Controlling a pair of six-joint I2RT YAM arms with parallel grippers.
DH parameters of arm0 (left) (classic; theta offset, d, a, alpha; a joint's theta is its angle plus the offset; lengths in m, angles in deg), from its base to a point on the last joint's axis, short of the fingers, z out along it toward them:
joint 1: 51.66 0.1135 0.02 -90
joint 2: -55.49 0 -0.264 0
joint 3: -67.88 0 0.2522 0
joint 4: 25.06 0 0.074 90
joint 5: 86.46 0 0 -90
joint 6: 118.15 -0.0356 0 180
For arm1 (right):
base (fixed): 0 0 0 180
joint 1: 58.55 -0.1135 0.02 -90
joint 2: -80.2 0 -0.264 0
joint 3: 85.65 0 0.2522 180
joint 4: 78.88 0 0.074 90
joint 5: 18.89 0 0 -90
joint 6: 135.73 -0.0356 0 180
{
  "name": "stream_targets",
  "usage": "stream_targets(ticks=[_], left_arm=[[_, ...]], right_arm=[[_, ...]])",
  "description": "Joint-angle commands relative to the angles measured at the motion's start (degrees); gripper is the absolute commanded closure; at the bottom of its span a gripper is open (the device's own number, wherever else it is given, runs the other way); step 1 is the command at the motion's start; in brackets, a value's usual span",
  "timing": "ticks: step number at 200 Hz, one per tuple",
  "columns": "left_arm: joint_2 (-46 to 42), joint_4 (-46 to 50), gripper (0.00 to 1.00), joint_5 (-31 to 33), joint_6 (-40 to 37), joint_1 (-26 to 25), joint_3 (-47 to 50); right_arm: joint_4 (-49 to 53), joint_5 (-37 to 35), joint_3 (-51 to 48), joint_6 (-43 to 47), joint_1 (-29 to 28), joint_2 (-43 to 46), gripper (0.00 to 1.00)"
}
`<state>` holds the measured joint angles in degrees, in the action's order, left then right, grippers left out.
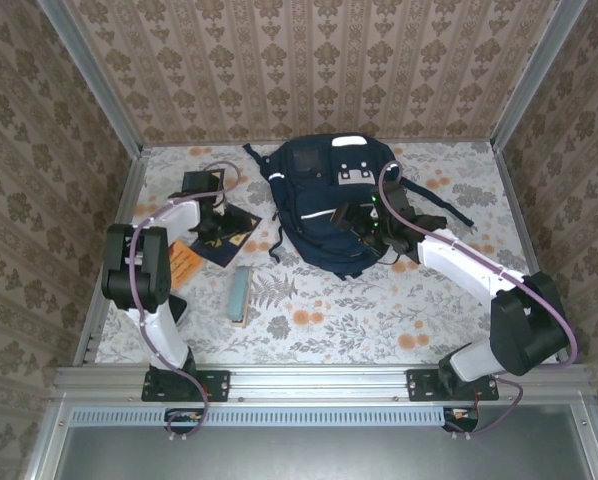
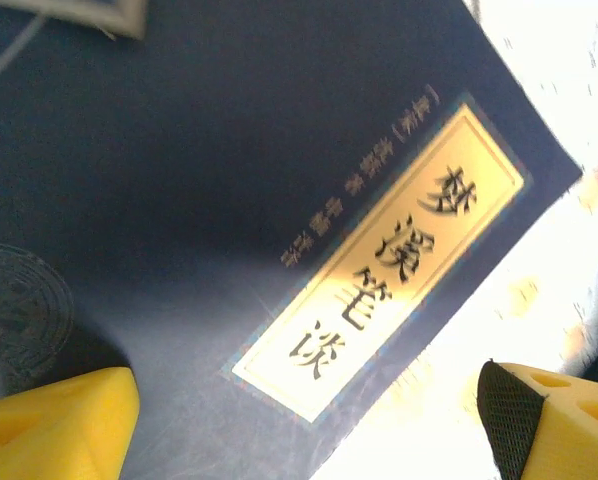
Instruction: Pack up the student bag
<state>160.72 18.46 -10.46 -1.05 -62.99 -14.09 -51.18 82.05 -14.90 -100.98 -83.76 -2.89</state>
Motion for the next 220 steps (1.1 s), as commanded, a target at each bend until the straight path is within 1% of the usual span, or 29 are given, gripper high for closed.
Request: stream_targets(ticks=[1, 30, 48, 68, 83, 110, 123, 147, 175, 220], left_arm=[[-2.1, 0.1, 0.10, -7.1, 4.5, -3.4, 3.8], [-4.7, -5.1, 0.10, -13.1, 9.2, -7.8, 5.6], [-6.3, -4.4, 0.11, -13.1, 8.5, -8.3, 4.0], [-7.9, -0.2, 0.12, -8.9, 5.4, -5.6, 1.0], [-8.2, 1.3, 0.13, -8.0, 3.6, -2.5, 0.3], [-7.4, 2.1, 0.22, -6.4, 2.0, 1.8, 1.6], [-6.4, 2.3, 0.24, -5.3, 1.3, 3.1, 2.3], [-4.3, 2.8, 0.25, -4.6, 0.0, 4.4, 2.6], [-1.7, 2.8, 0.25, -5.0, -0.7, 4.8, 2.5], [0.0, 2.5, 0.26, -5.6, -1.6, 4.8, 3.3]], right_arm=[[0.7, -1.5, 1.0, 0.6, -1.1, -0.6, 0.11], [2.3, -3.0, 2.0, 1.1, -2.6, -1.5, 0.13], [4.4, -4.5, 3.9, 2.8, -4.4, -3.0, 0.17], [7.7, -6.6, 7.8, 5.5, -7.5, -6.2, 0.25], [10.1, -8.7, 11.4, 6.9, -10.2, -9.5, 0.31], [12.0, -10.6, 17.9, 7.6, -15.1, -16.9, 0.41], [12.6, -11.0, 21.3, 7.4, -17.1, -20.5, 0.43], [14.4, -11.8, 28.9, 6.1, -20.5, -27.7, 0.45], [16.0, -11.7, 36.6, 3.4, -22.7, -35.3, 0.48], [15.6, -9.7, 41.7, -0.4, -23.2, -42.3, 0.56]])
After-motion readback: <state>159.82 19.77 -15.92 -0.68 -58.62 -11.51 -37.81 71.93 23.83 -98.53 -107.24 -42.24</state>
